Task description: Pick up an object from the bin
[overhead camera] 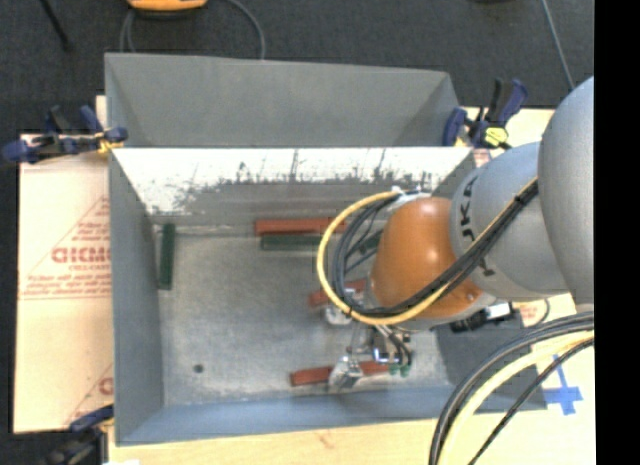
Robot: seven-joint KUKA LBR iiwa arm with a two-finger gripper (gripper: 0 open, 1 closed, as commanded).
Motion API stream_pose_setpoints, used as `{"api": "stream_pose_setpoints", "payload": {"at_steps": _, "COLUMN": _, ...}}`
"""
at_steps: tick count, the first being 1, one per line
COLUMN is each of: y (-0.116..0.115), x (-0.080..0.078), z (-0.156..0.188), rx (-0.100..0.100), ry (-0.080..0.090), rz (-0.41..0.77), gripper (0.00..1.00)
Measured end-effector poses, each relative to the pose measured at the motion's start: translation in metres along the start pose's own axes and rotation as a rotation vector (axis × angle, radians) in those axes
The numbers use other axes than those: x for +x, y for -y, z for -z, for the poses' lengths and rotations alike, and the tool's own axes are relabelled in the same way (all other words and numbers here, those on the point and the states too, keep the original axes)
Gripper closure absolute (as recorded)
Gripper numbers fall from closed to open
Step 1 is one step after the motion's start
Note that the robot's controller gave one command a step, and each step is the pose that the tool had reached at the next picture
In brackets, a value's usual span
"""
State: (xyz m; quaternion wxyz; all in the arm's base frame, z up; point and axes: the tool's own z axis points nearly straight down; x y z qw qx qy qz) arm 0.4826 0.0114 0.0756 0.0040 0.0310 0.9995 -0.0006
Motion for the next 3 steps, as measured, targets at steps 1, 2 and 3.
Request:
{"api": "stream_pose_setpoints", "payload": {"at_steps": 1, "y": -0.0008, "x": -0.0040, "z": 0.0022, "rx": -0.007, "ry": -0.011, "rz": -0.324, "gripper": 1.00}}
{"api": "stream_pose_setpoints", "payload": {"at_steps": 2, "y": -0.0008, "x": -0.0041, "z": 0.0022, "rx": -0.007, "ry": -0.011, "rz": -0.324, "gripper": 1.00}}
{"api": "stream_pose_setpoints", "payload": {"at_steps": 3, "y": -0.0010, "x": -0.0032, "z": 0.0054, "rx": -0.006, "ry": -0.014, "rz": -0.322, "gripper": 1.00}}
